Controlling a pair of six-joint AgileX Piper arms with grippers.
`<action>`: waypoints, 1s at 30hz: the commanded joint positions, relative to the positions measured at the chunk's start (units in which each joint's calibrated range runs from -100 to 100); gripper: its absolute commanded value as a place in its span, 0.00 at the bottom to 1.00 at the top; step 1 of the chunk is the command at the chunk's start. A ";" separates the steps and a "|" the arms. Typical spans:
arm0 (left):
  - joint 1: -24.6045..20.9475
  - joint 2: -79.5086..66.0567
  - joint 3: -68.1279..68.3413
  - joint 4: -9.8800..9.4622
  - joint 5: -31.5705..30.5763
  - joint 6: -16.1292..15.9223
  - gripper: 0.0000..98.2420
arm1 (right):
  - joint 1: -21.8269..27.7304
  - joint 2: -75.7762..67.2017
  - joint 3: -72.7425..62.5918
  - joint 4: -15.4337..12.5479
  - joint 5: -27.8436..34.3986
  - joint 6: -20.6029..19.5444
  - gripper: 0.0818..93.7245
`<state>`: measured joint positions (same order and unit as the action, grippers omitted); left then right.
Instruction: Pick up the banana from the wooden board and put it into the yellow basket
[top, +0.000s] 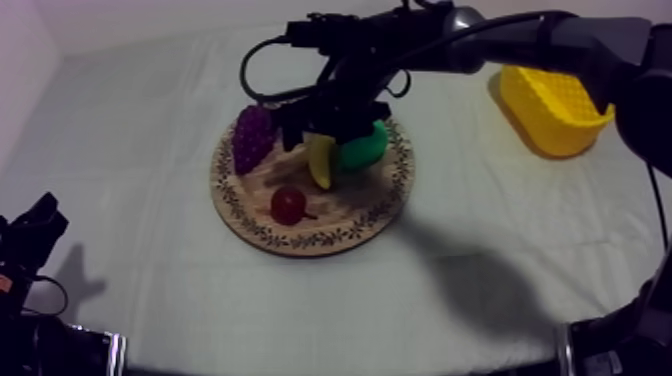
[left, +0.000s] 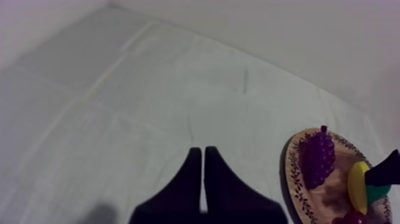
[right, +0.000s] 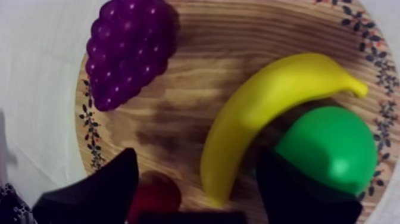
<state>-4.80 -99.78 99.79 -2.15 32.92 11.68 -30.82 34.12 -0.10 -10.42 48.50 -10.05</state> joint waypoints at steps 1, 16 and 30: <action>-0.01 -0.05 -0.01 -0.03 -0.01 0.01 0.00 | 0.19 1.19 -2.07 -0.40 1.74 0.32 0.60; -0.01 -0.05 -0.01 -0.03 -0.01 0.01 0.00 | 1.70 4.26 -2.83 -5.43 8.29 1.93 0.59; -0.01 -0.05 -0.01 -0.03 -0.01 0.00 0.00 | 2.28 9.26 -9.93 -5.18 12.51 2.29 0.54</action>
<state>-4.80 -99.78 99.79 -2.15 32.92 11.68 -28.64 42.87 -9.14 -15.74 60.51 -7.69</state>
